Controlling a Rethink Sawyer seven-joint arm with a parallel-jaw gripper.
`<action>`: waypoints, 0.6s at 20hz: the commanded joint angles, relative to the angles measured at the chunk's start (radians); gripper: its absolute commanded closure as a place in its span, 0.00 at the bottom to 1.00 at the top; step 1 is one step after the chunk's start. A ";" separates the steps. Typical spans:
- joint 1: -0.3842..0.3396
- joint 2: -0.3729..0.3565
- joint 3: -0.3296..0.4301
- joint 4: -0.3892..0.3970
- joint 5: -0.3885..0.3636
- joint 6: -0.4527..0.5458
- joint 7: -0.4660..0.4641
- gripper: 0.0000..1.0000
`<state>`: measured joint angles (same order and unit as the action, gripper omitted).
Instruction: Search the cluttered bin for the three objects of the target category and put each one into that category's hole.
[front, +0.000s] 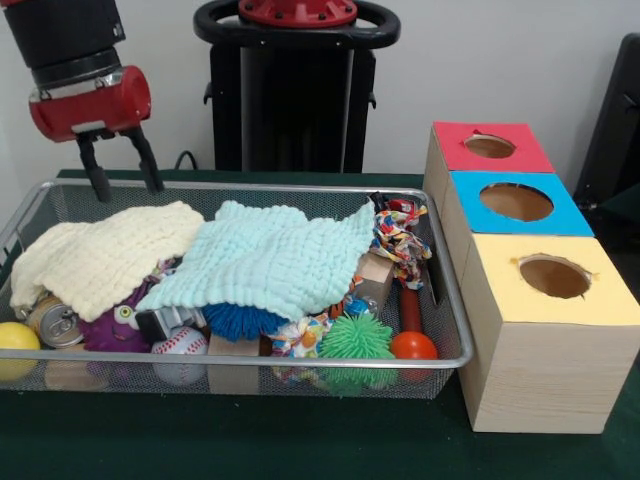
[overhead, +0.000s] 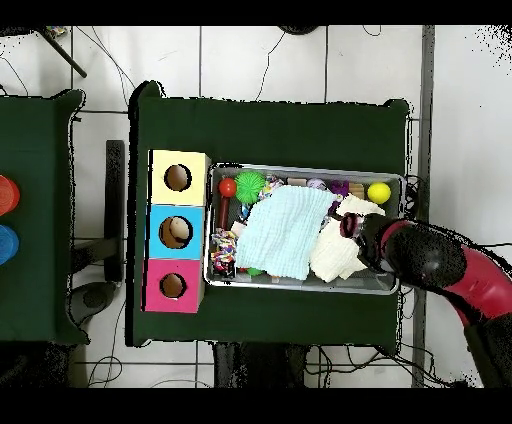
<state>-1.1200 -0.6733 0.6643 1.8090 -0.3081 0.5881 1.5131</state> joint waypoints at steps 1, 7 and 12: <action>-0.030 0.128 0.155 -0.112 -0.090 0.191 -0.408 0.00; -0.041 0.187 0.174 -0.170 -0.116 0.227 -0.435 0.00; -0.034 0.128 0.123 -0.181 -0.131 0.220 -0.329 0.00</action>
<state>-1.1487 -0.5451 0.7623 1.7319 -0.3790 0.7076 1.3962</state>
